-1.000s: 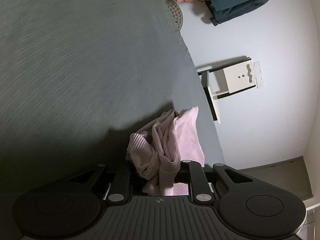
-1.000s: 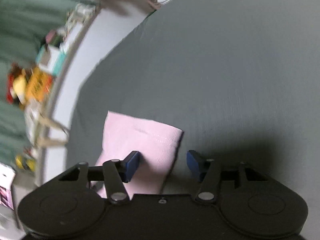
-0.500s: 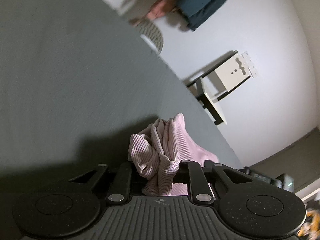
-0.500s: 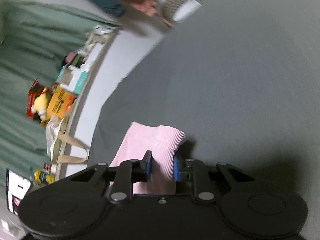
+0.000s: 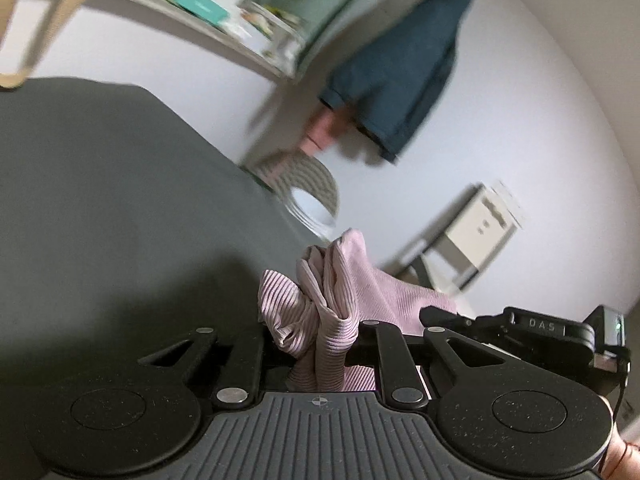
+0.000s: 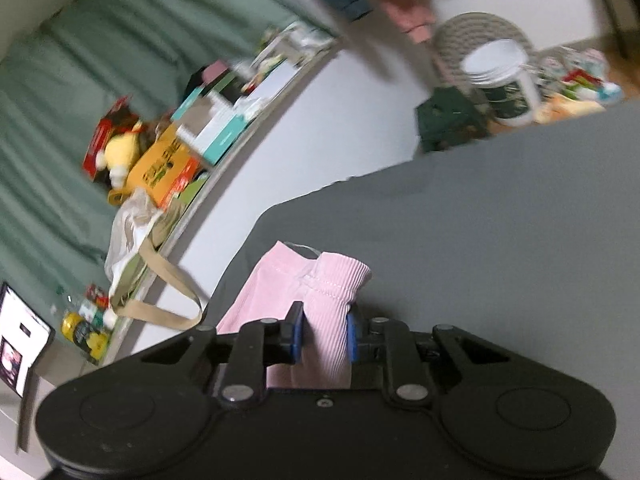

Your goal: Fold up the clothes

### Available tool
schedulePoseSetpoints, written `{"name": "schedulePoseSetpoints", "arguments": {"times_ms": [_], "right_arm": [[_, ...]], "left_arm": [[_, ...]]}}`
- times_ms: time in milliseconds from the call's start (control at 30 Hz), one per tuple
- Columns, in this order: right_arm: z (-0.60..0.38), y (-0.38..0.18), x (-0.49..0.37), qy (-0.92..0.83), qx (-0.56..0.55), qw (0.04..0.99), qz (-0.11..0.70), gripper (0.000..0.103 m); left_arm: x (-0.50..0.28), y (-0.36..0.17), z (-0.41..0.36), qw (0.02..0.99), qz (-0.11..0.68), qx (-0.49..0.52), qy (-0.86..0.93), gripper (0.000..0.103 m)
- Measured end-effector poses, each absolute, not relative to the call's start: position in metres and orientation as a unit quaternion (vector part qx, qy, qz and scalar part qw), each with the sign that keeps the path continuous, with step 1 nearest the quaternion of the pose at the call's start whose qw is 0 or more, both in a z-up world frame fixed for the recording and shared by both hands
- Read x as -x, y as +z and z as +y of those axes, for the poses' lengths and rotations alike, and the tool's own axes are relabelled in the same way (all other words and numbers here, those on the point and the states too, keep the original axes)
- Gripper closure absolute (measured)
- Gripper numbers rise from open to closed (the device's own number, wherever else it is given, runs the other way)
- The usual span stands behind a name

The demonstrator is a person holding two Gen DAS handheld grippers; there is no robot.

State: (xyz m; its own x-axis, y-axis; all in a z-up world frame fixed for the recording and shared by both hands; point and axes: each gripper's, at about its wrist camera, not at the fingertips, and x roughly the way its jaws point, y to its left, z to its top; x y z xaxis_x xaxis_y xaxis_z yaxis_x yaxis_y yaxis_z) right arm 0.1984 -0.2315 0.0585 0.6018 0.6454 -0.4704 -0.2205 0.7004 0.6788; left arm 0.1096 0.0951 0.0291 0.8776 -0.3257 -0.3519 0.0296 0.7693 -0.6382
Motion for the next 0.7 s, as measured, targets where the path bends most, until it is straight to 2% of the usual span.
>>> {"name": "schedulePoseSetpoints", "arguments": {"times_ms": [200, 433, 700], "right_arm": [[-0.184, 0.023, -0.243, 0.263, -0.279, 0.835, 0.394, 0.083], [-0.19, -0.009, -0.25, 0.244, -0.306, 0.821, 0.416, 0.081], [-0.204, -0.009, -0.248, 0.221, -0.347, 0.807, 0.424, 0.062]], "left_arm": [[-0.128, -0.01, 0.137, 0.895, 0.231, 0.378, -0.048, 0.087], [-0.128, -0.045, 0.146, 0.852, 0.246, 0.461, -0.018, 0.086], [-0.135, -0.051, 0.14, 0.823, 0.261, 0.505, -0.013, 0.083]]}}
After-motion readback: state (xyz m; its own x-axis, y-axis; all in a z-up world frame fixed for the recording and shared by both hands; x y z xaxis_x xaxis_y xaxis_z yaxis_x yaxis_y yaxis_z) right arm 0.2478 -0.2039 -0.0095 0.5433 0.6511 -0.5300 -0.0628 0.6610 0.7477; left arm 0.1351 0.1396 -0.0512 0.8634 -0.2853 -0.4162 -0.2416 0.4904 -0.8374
